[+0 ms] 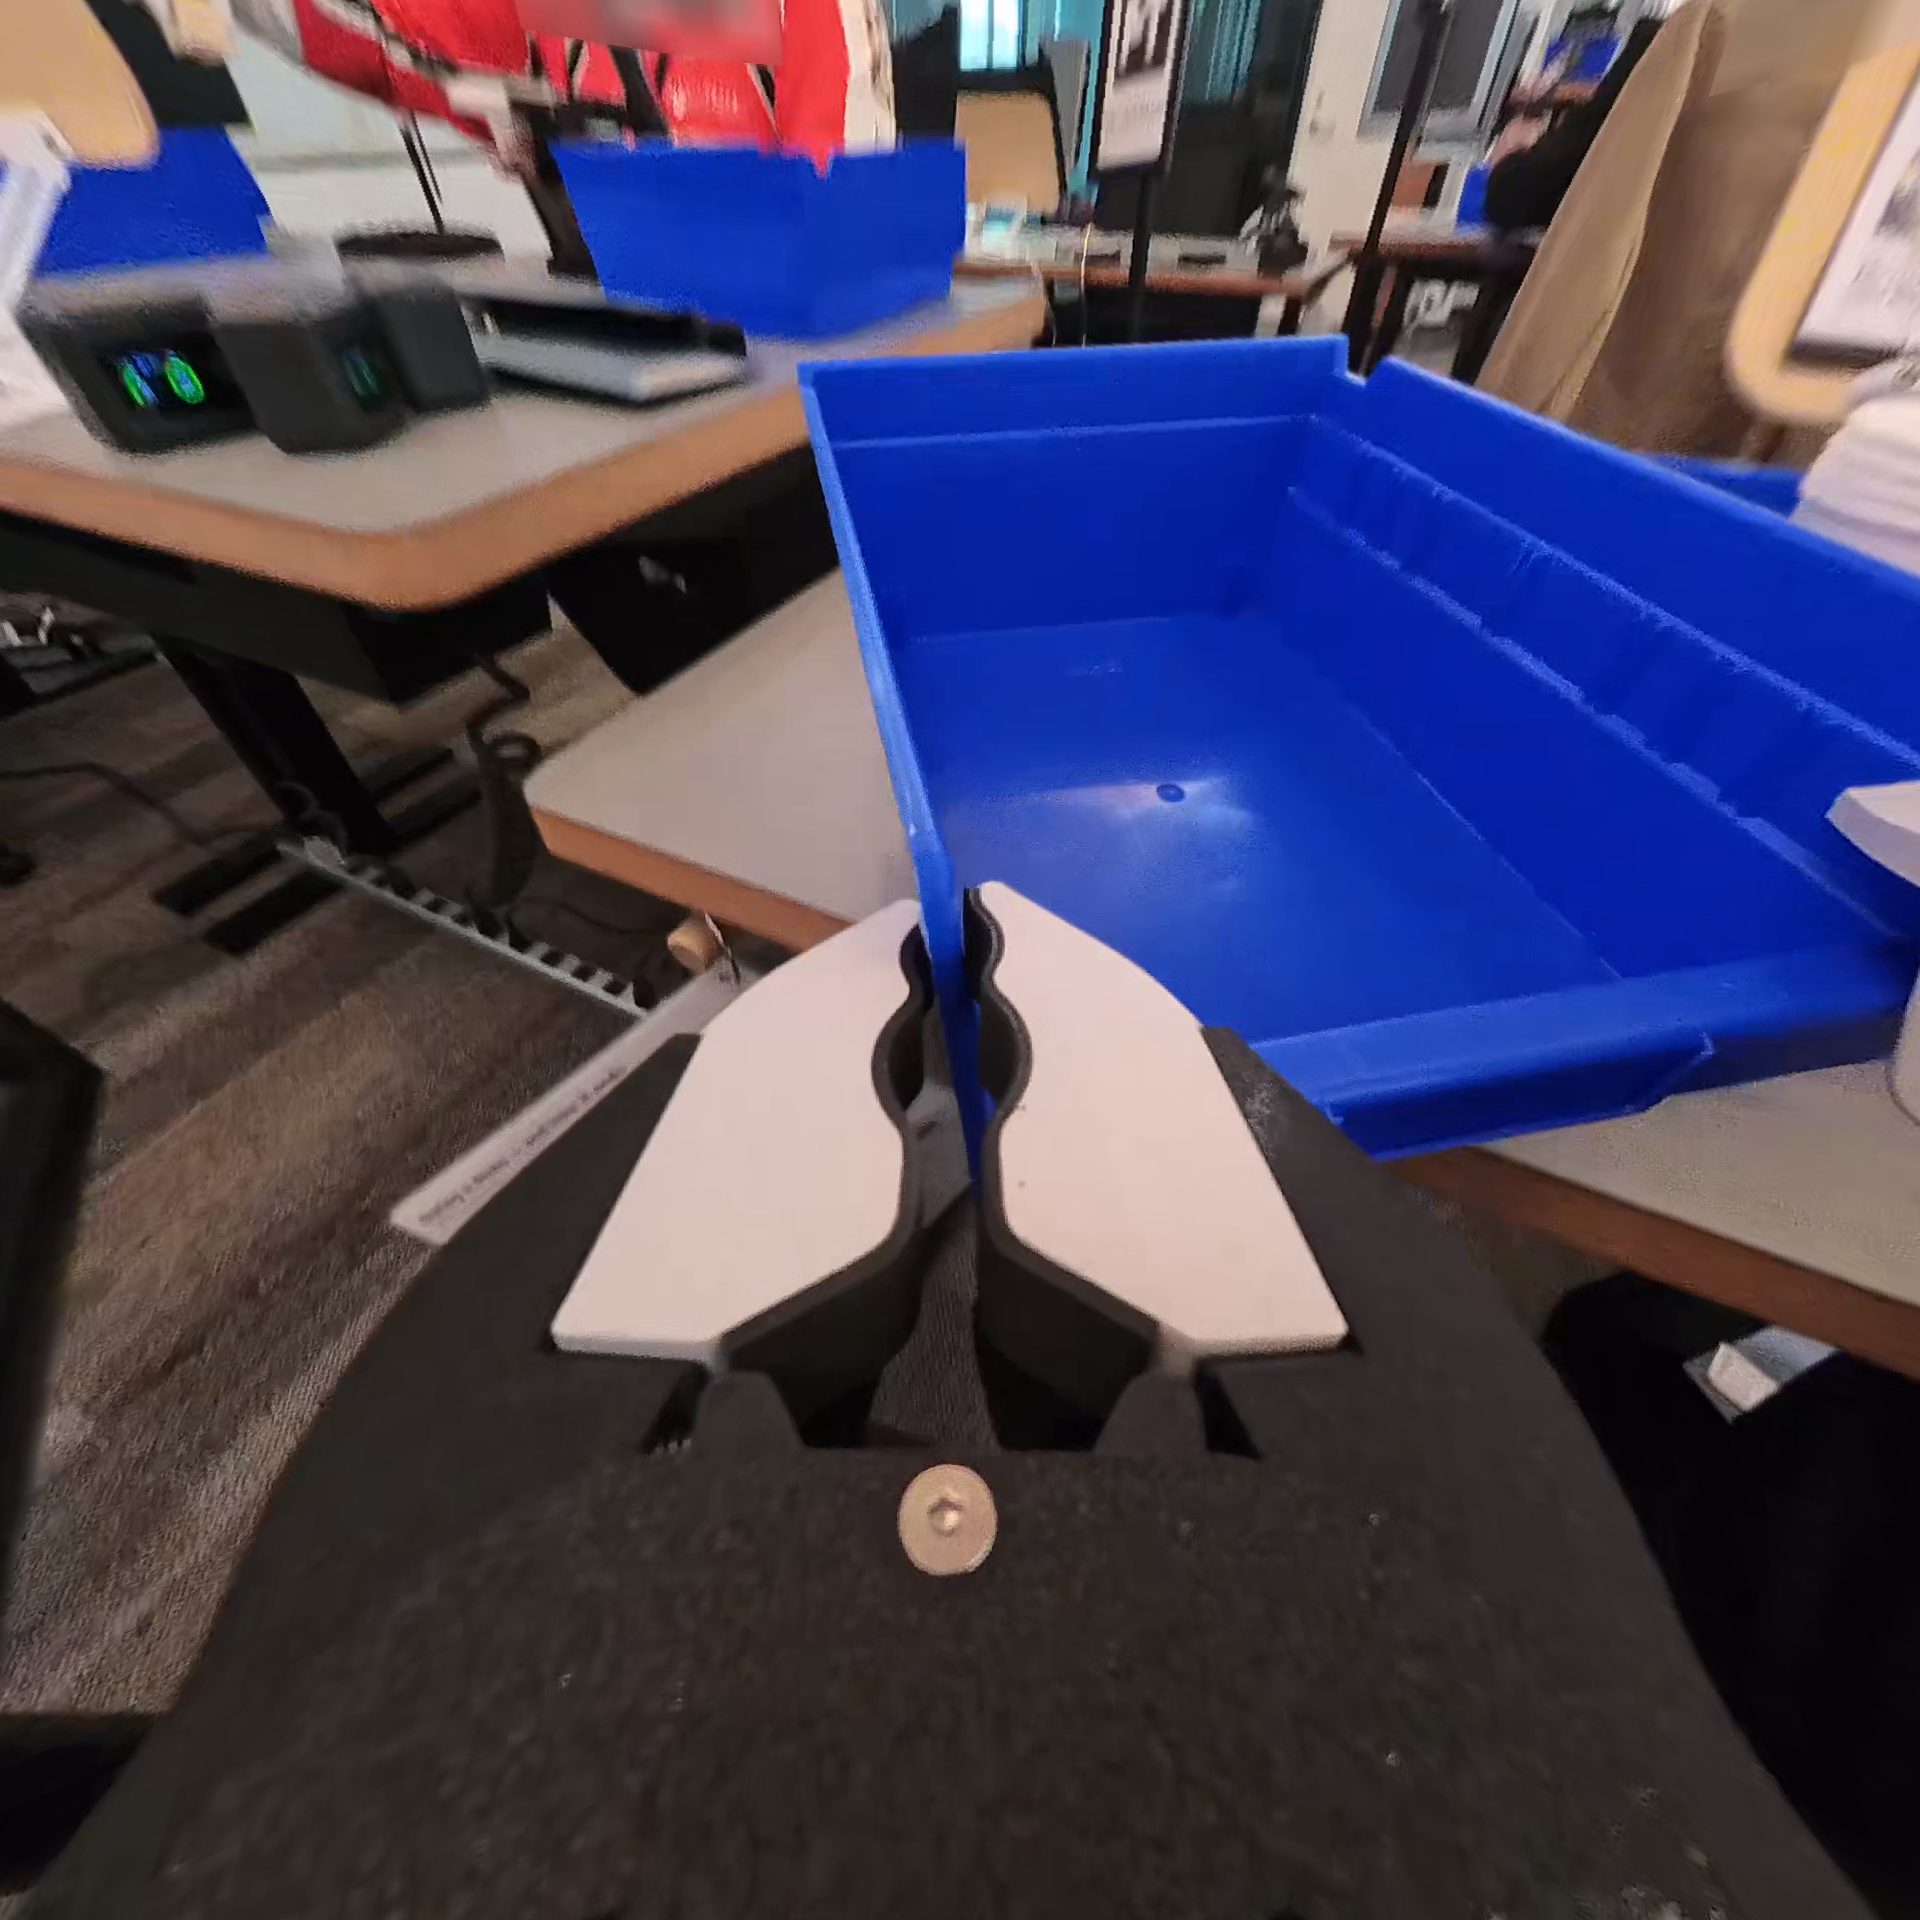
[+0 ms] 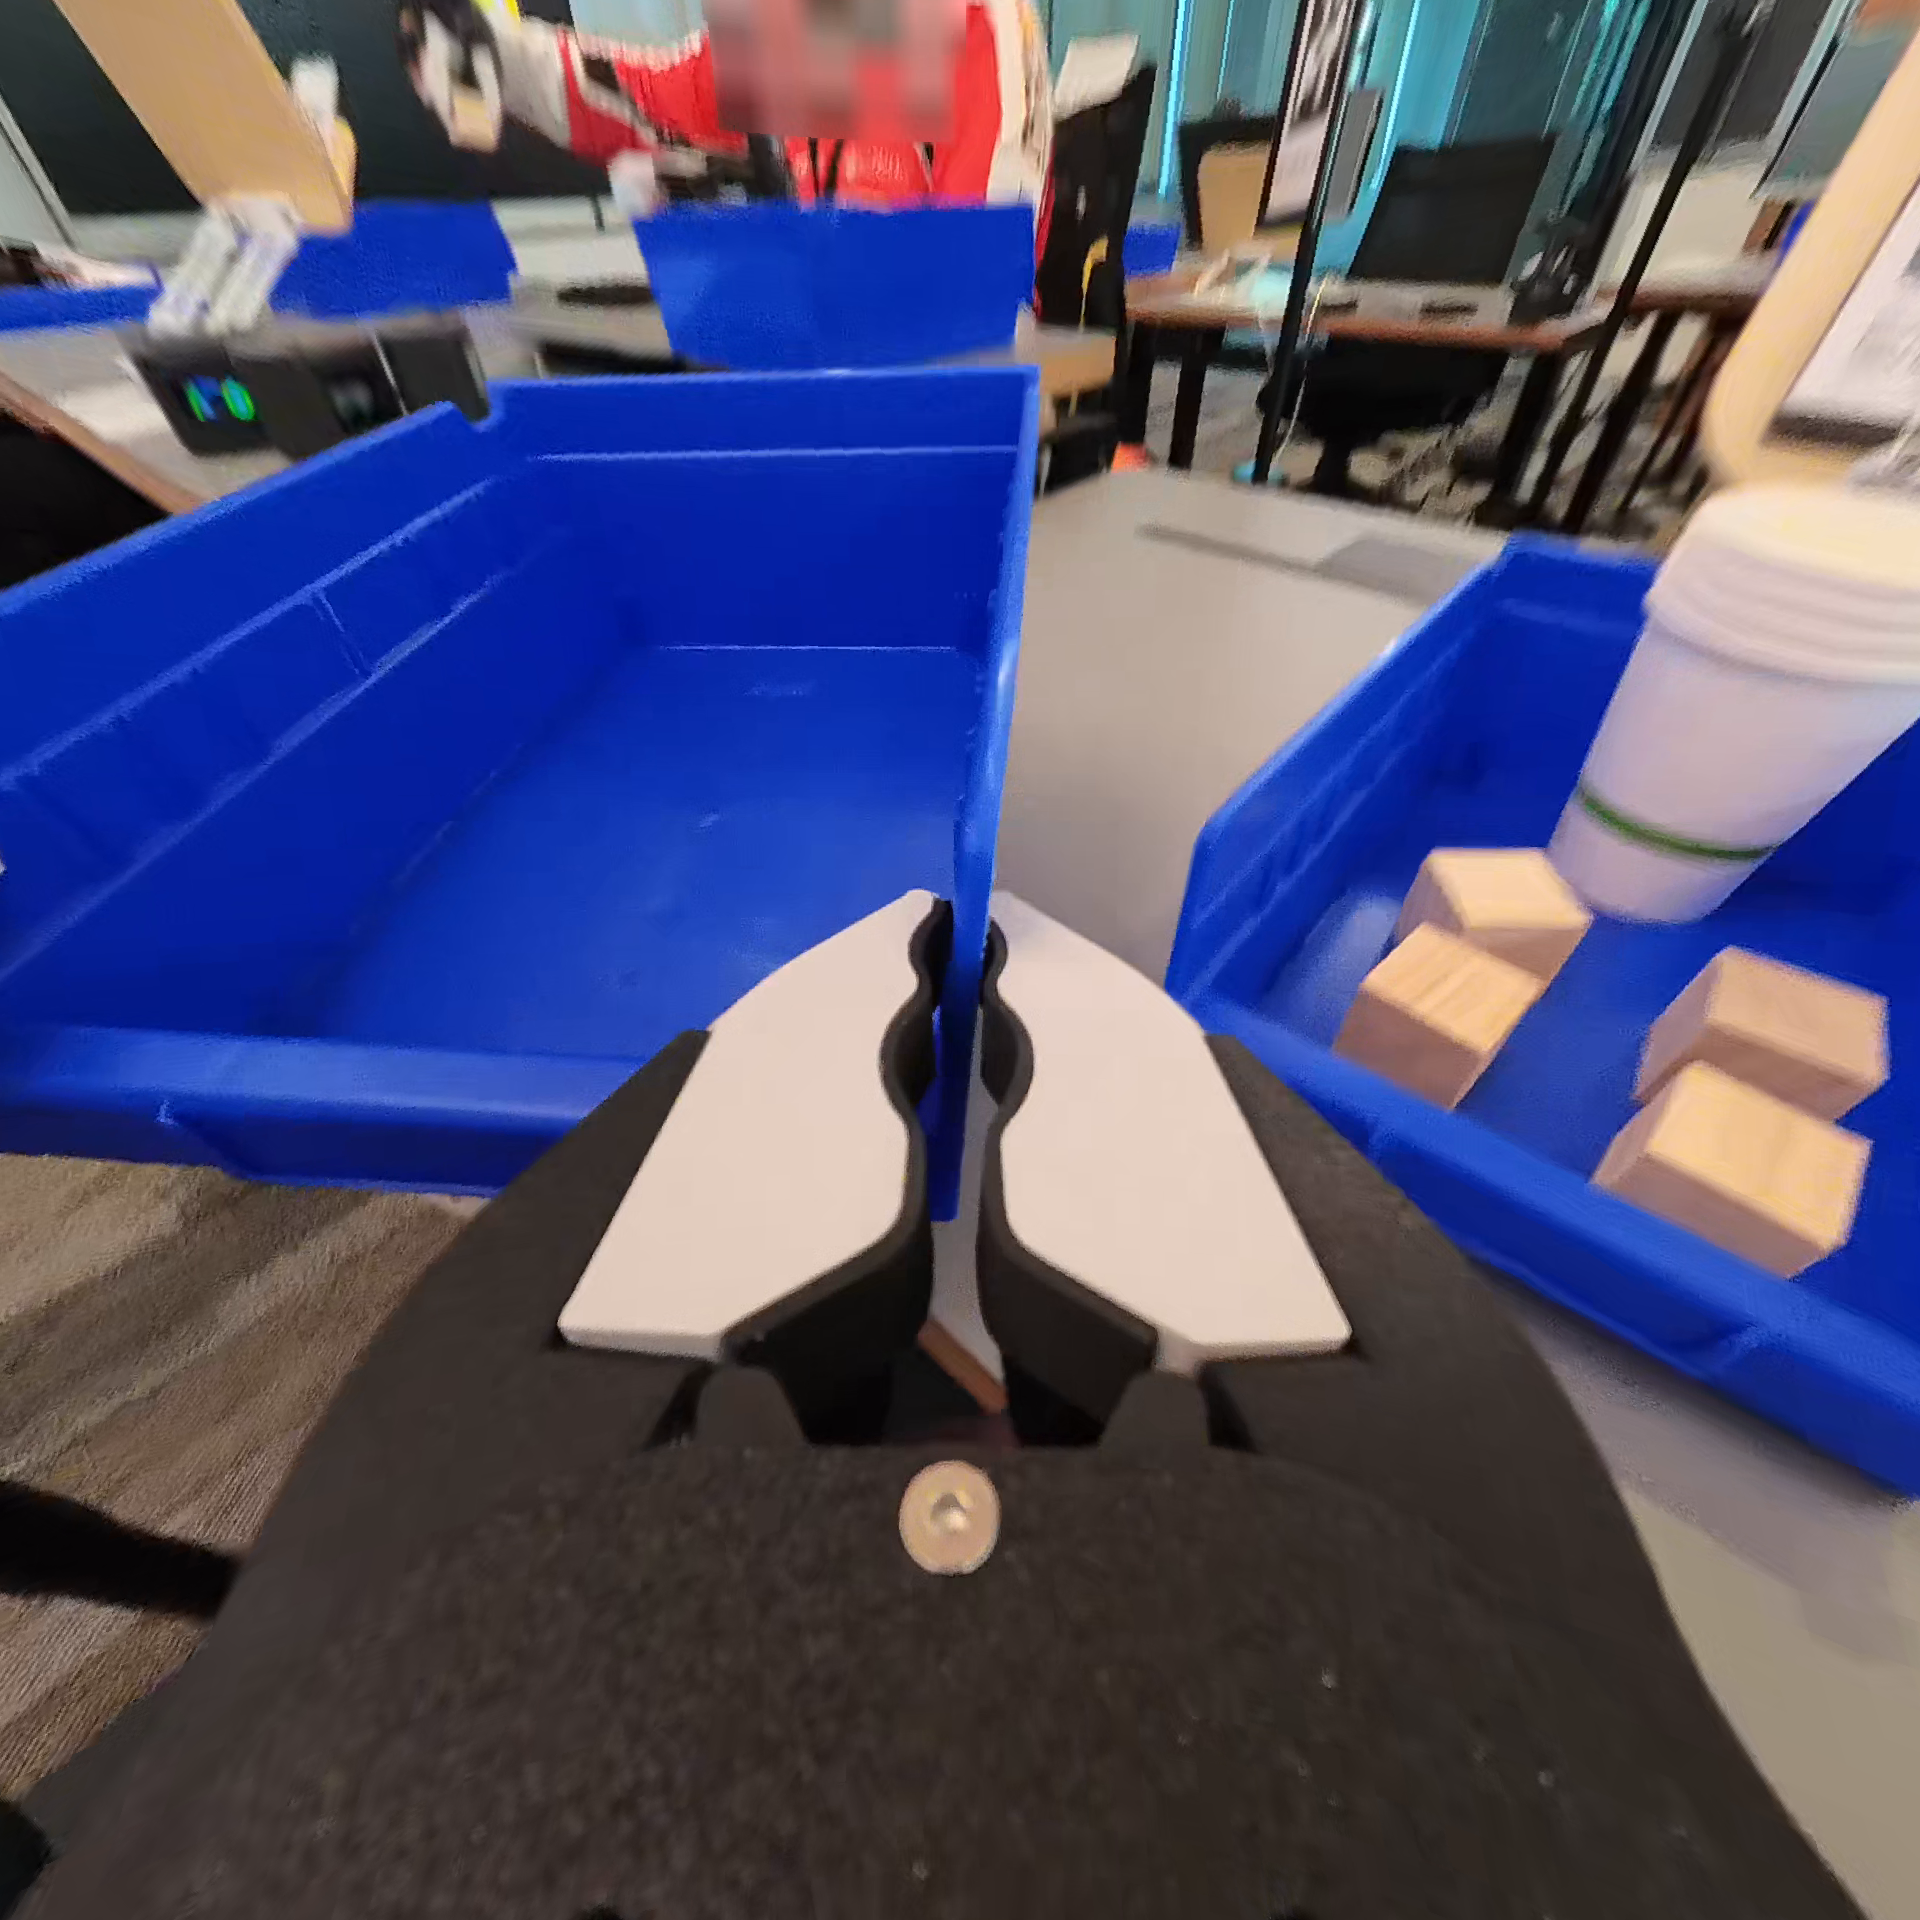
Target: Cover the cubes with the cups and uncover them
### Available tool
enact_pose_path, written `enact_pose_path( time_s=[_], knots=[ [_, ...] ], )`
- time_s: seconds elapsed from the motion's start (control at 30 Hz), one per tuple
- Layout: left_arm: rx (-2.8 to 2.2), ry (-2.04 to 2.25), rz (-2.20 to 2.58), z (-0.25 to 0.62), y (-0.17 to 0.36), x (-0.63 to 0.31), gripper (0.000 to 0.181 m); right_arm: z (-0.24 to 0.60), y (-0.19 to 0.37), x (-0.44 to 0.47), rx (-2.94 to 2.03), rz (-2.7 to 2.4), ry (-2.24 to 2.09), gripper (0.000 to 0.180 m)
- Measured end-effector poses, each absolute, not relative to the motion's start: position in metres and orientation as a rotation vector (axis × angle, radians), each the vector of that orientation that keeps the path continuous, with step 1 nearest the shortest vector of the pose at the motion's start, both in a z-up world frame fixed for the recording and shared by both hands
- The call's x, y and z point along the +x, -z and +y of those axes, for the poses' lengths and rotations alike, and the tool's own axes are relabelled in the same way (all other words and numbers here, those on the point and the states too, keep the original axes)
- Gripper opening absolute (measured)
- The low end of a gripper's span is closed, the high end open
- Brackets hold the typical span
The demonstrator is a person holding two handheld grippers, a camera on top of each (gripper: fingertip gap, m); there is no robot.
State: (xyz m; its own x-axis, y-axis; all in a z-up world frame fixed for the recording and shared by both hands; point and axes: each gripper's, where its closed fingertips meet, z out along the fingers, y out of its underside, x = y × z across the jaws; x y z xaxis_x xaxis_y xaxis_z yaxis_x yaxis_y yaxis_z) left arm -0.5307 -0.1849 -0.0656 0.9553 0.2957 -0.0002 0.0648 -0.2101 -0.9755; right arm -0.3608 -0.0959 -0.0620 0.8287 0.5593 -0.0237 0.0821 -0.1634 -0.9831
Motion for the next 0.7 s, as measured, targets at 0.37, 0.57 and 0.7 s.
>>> enact_pose_path(
  time_s=[0.37, 0.57, 0.7],
  knots=[
    [-1.496, -0.038, 0.077, -0.143, -0.088, -0.350, 0.005, -0.106, -0.095, -0.152, -1.463, -0.200, -0.211, 0.002],
    [-1.526, 0.220, 0.239, -0.084, -0.065, -0.170, 0.005, -0.103, -0.069, 0.031, -1.597, 0.014, 0.038, 0.002],
    [-1.619, 0.344, 0.354, -0.050, -0.022, -0.049, 0.005, -0.096, -0.028, 0.146, -1.709, 0.163, 0.148, 0.002]
  ],
)
